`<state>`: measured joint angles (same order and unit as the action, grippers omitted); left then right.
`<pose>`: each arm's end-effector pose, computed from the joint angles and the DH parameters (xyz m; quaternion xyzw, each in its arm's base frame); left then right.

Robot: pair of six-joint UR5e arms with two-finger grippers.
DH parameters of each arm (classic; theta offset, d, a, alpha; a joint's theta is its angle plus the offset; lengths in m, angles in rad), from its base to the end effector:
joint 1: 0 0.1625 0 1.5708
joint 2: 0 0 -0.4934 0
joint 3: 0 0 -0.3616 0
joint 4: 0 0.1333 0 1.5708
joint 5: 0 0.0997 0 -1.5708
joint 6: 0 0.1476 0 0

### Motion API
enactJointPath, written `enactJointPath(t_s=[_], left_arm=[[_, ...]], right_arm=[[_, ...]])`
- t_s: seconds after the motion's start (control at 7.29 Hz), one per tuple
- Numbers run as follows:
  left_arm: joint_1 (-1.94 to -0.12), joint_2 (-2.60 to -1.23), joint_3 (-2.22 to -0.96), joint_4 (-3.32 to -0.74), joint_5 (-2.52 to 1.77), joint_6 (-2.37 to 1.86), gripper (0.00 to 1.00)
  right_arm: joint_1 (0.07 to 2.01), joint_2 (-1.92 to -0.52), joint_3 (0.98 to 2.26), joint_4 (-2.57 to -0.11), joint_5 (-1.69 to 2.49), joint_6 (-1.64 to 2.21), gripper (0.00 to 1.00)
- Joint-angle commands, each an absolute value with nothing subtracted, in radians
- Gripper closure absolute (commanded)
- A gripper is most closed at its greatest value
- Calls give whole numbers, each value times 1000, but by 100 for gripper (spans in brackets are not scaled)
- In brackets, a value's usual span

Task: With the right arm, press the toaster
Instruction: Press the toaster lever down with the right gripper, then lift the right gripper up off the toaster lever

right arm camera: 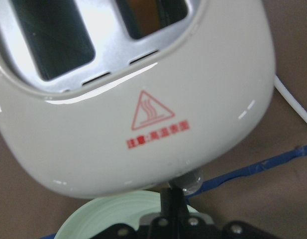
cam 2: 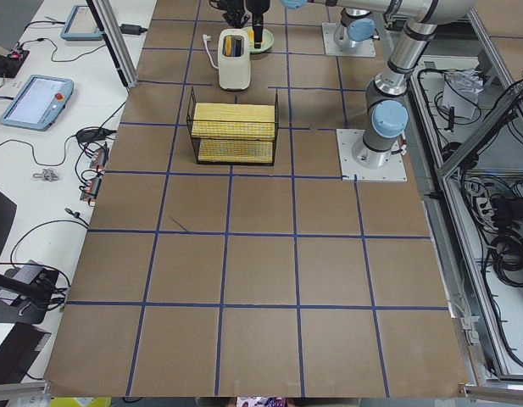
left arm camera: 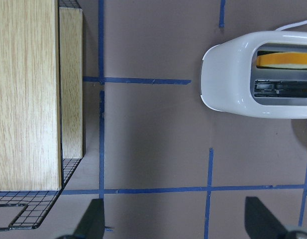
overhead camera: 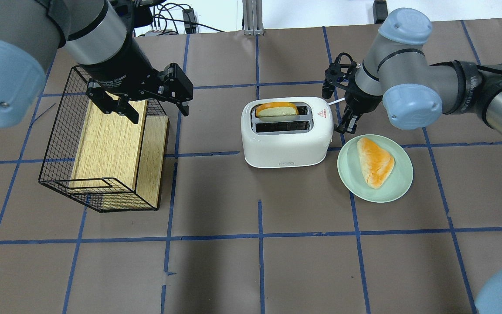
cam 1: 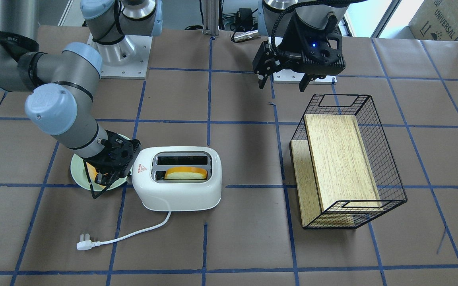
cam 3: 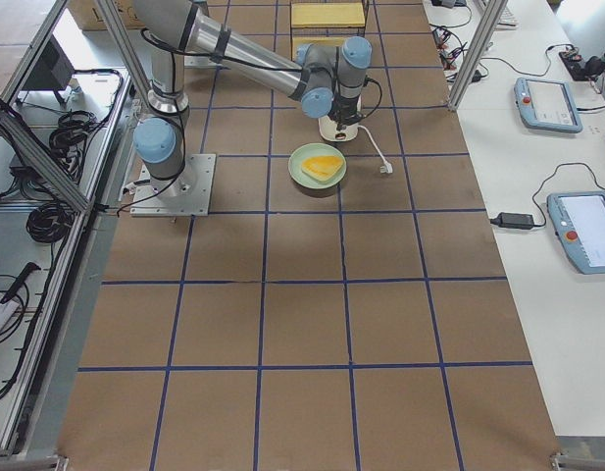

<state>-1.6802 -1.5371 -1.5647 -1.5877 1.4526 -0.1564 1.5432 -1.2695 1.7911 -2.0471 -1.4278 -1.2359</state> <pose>-0.1987 -0.4286 0.5258 0.0228 -0.9979 0.0035 0.0601 0.1390 -0.5570 0.3030 -0.5651 0.8216 -0.0239 0.0710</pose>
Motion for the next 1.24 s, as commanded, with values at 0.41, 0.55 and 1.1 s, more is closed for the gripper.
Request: enactJointPath(t_s=[0.41,0.55,1.1], left_arm=[[-1681,-1537,-1565,-1588,1453,-156,0],[-1680,-1537,-1565,-1588,1453,-156,0],[-1680,-1537,-1565,-1588,1453,-156,0]], right_arm=[[1542,-1276,1754,-2017,-1417,-1233,91],[1543,-1319,1665,-1829,-1414,-1218,91],[1543,-1509,1514,-1577,-1423,-348,0]])
